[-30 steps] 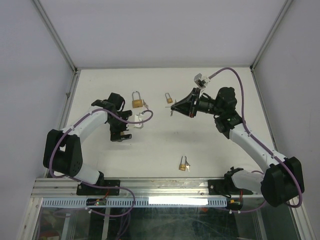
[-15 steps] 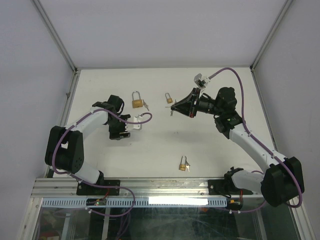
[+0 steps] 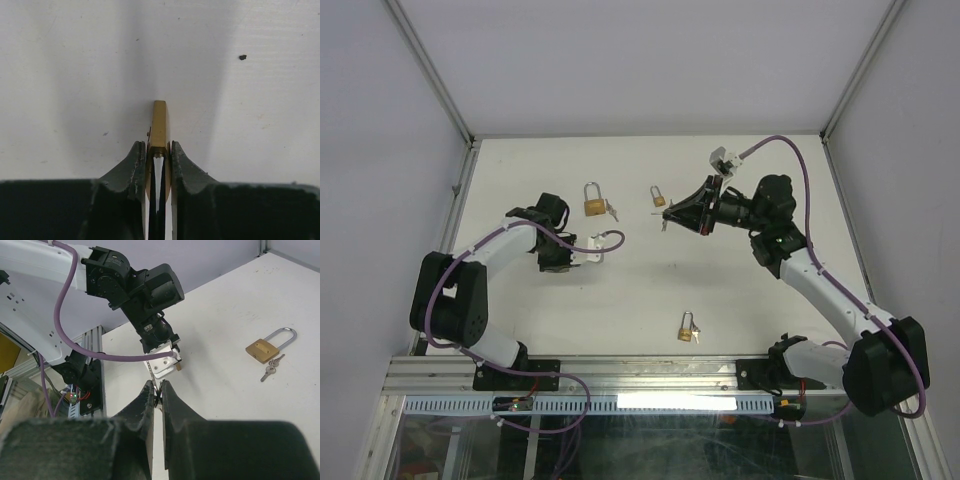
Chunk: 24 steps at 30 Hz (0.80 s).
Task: Unlock with the key
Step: Pick up the lock from the center of the board.
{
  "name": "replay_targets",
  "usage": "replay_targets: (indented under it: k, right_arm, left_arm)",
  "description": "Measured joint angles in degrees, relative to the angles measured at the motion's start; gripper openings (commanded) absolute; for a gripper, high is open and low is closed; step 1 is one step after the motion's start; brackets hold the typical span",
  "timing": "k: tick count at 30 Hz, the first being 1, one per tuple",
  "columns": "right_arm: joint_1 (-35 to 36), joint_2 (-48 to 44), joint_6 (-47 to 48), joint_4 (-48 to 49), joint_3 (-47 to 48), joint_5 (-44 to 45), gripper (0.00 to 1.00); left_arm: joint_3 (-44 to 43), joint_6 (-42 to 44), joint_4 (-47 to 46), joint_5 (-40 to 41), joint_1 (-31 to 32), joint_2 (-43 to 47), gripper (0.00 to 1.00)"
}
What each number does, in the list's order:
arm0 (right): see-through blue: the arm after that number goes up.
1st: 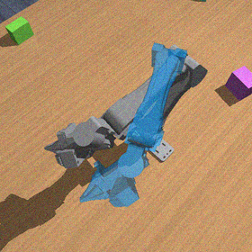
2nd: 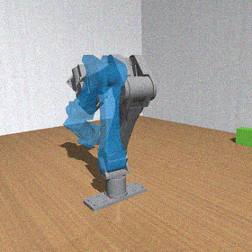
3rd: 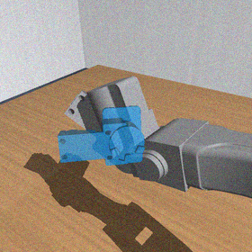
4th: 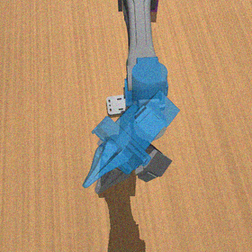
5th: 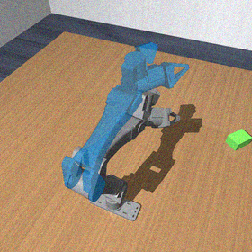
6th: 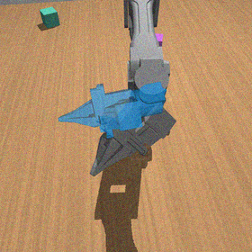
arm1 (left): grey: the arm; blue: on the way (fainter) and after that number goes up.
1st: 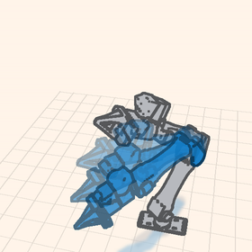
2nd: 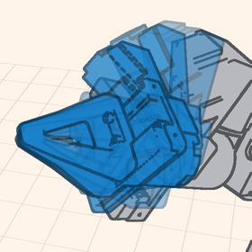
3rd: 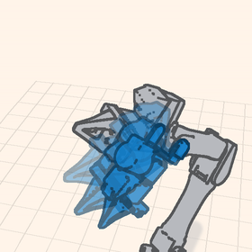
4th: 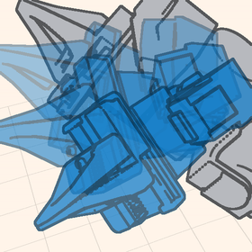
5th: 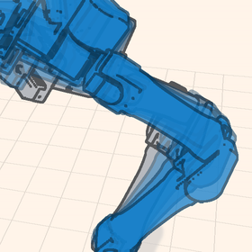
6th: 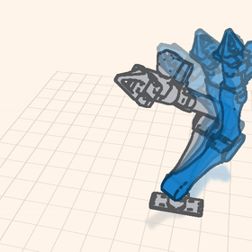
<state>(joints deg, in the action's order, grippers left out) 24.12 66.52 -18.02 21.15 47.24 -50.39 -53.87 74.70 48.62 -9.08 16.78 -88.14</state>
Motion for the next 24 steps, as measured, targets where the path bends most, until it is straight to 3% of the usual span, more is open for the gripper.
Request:
replay_targets:
  k: [7, 10, 14, 17, 21, 24]
  right_arm:
    - [-0.2, -0.9, 0.2, -2.6, 0.4, 0.1, 0.00]
    - [-0.6, -1.2, 0.2, -5.9, 3.1, 0.1, 0.00]
    - [-2.1, -1.1, -0.5, -11.8, 10.6, 0.7, 0.00]
    - [-3.7, -1.0, -1.1, -16.2, 18.5, -0.2, 0.00]
    - [-5.8, -1.1, -1.4, -19.8, 26.0, -2.6, 0.00]
    - [-6.6, -1.7, -1.4, -22.5, 28.7, -3.2, 0.00]
  left_arm:
    - [-2.3, -6.7, 0.2, -4.3, -0.4, -0.3, 0.00]
    - [-8.1, -18.2, -1.1, -11.2, -1.2, -0.3, 0.00]
    - [-17.4, -36.0, -9.5, -25.3, -2.7, 0.2, 0.00]
    - [-21.2, -51.4, -21.2, -38.5, -3.4, 1.7, 0.00]
    - [-17.9, -82.3, -53.2, -52.2, -3.4, 4.5, 0.00]
    - [-18.6, -95.5, -69.2, -57.8, -2.4, 4.2, 0.00]
